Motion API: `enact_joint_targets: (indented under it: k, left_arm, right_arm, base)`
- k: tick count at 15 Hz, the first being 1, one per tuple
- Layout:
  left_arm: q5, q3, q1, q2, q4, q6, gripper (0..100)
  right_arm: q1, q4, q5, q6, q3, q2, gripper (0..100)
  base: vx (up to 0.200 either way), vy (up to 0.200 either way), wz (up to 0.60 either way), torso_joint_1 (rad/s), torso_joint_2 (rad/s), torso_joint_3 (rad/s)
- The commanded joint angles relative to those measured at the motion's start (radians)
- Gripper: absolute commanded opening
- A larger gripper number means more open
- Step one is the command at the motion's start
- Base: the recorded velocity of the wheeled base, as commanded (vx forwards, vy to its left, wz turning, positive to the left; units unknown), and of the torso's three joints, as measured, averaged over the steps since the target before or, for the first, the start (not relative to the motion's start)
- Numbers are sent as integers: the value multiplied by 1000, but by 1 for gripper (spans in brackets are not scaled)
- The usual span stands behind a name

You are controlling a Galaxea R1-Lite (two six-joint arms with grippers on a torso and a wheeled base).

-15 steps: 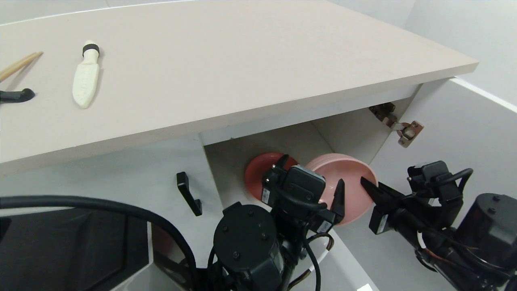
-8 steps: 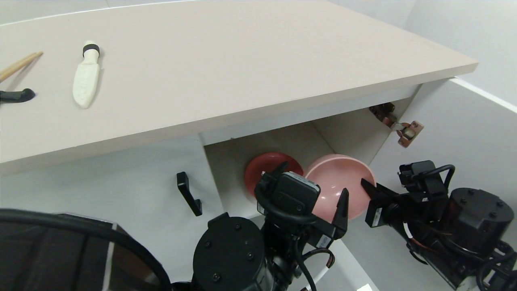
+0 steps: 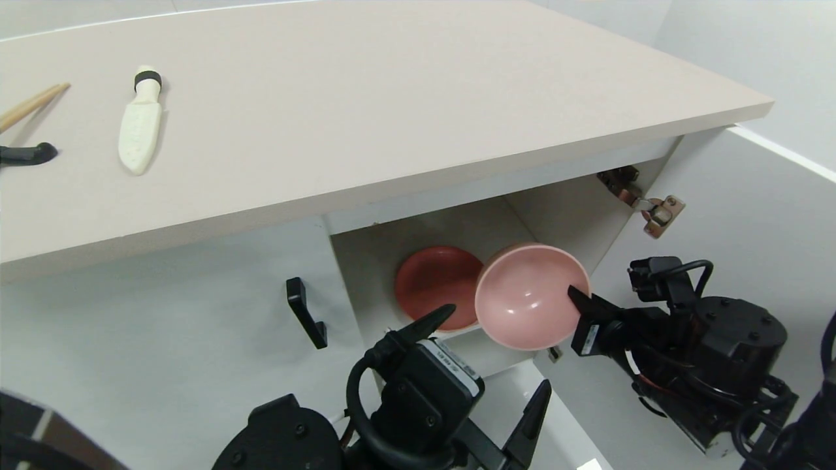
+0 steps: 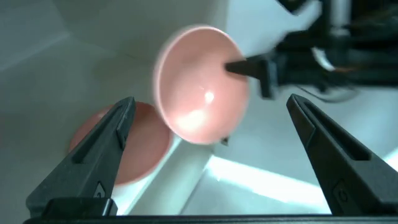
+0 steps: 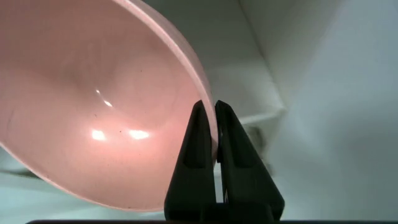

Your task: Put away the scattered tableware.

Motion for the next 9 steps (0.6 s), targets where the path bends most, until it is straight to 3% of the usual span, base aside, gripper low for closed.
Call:
enact_joint_targets:
  k: [1,9]
  left_arm:
    - [-4,45,0,-28,-2,9,100]
    - [-4,47,-2,-42,-2,12,100]
  right_arm:
    - [10,-1,1,59,-90,79,0]
    - [73,-1,52,63,-239,230,0]
  base:
    - [0,0,0,0,0,0]
    - [0,0,0,0,0,0]
